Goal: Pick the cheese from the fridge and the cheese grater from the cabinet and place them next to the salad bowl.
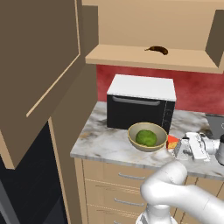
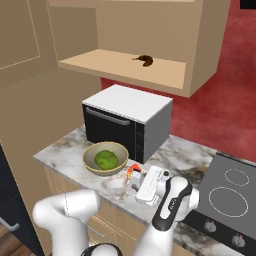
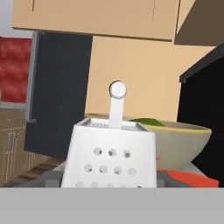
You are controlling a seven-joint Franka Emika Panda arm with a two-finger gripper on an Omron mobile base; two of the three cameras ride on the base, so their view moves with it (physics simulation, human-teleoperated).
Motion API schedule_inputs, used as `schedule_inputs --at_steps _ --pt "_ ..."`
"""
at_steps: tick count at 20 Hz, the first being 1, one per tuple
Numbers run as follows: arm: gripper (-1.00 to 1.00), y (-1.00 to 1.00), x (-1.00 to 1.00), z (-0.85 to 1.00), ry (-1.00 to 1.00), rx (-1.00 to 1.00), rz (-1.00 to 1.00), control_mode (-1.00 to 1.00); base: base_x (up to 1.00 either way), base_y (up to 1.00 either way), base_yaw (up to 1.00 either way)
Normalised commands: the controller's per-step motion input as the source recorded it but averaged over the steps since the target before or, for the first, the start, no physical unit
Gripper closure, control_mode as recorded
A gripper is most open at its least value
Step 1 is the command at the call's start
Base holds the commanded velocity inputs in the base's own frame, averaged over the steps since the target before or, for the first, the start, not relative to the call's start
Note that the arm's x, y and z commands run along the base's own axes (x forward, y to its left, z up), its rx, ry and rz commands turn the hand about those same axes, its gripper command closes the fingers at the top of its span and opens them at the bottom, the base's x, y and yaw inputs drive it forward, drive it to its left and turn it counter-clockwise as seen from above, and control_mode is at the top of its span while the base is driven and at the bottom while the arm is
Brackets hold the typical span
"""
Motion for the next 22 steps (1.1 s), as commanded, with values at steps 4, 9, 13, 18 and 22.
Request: schedule_inputs --at_steps 4,9,13,18,22 --pt "1.0 0.1 0.0 -0.21 0.0 0.0 0.0 -1.0 0.0 0.0 0.0" --pt "-1.0 0.05 0.0 -0.24 0.0 0.0 0.0 -1.0 0.0 0.0 0.0" --pt "-1.0 0.0 0.0 -0.09 -0.01 0.0 0.0 -1.0 0.0 0.0 0.0" --pt "-1.0 -0.04 0.0 0.0 0.02 0.0 0.0 -1.0 0.0 0.0 0.0" --pt "-1.0 -0.15 0.0 0.0 0.07 0.0 0.0 -1.0 0.0 0.0 0.0"
